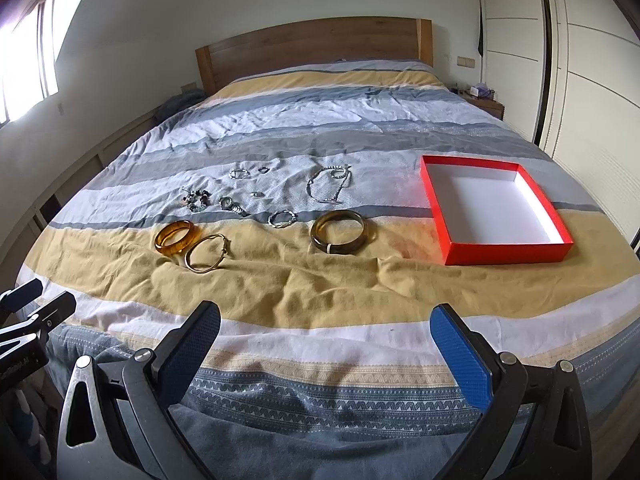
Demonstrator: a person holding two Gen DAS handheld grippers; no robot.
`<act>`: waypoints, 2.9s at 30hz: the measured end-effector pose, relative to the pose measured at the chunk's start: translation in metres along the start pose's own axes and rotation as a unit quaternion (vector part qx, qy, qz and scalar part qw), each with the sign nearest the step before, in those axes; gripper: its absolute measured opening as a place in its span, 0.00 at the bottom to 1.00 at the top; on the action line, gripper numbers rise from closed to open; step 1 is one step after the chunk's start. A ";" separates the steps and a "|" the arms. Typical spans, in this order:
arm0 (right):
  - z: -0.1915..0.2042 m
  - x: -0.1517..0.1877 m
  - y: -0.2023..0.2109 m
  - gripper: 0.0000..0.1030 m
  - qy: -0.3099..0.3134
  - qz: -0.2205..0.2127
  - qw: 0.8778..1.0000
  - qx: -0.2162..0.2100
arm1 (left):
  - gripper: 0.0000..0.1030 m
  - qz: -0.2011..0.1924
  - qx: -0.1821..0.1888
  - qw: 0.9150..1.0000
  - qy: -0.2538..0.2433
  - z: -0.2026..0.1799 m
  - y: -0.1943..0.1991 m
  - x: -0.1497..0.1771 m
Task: Organize jewelry
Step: 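Move both tools toward the bangles on the duvet, then grasp the silver hoop bangle with the left tool while the right tool grasps the dark brown bangle, then carry both bangles into the red box and open both tools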
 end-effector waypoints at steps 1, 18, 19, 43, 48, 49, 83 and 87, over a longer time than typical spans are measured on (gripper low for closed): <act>-0.003 -0.001 -0.004 1.00 -0.003 0.003 1.000 -0.004 | 0.78 0.006 0.003 1.000 0.000 -0.001 -0.006 -0.003; -0.057 -0.050 -0.119 0.65 -0.036 0.054 0.998 -0.026 | 0.68 0.120 0.028 0.990 0.069 -0.046 -0.140 -0.040; -0.061 -0.052 -0.127 0.65 -0.039 0.056 0.997 -0.026 | 0.66 0.128 0.026 0.989 0.070 -0.049 -0.150 -0.040; -0.079 -0.054 -0.204 0.10 0.005 0.123 0.992 -0.024 | 0.10 0.152 0.020 0.987 0.039 -0.079 -0.194 -0.034; -0.067 -0.051 -0.173 0.09 0.004 0.109 0.993 -0.034 | 0.04 0.142 0.027 0.988 0.047 -0.070 -0.173 -0.036; -0.064 -0.051 -0.167 0.09 0.006 0.104 0.994 -0.035 | 0.04 0.135 0.027 0.990 0.043 -0.071 -0.166 -0.037; -0.306 -0.097 -0.047 0.09 -0.043 0.041 0.989 0.134 | 0.04 0.039 0.229 0.963 -0.139 -0.385 -0.062 -0.125; -0.317 -0.085 -0.062 0.09 -0.029 0.068 0.988 0.135 | 0.04 0.060 0.221 0.959 -0.167 -0.415 -0.080 -0.109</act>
Point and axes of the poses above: each gripper's, at about its wrist camera, not at the fingertips, and y roughly against the way its jaws point, z to its left, x to its underside, the point moved 3 cm from there along -y, roughly the way its jaws point, and after that the axes turned 13 degrees about -x, right-handed, at the moved point
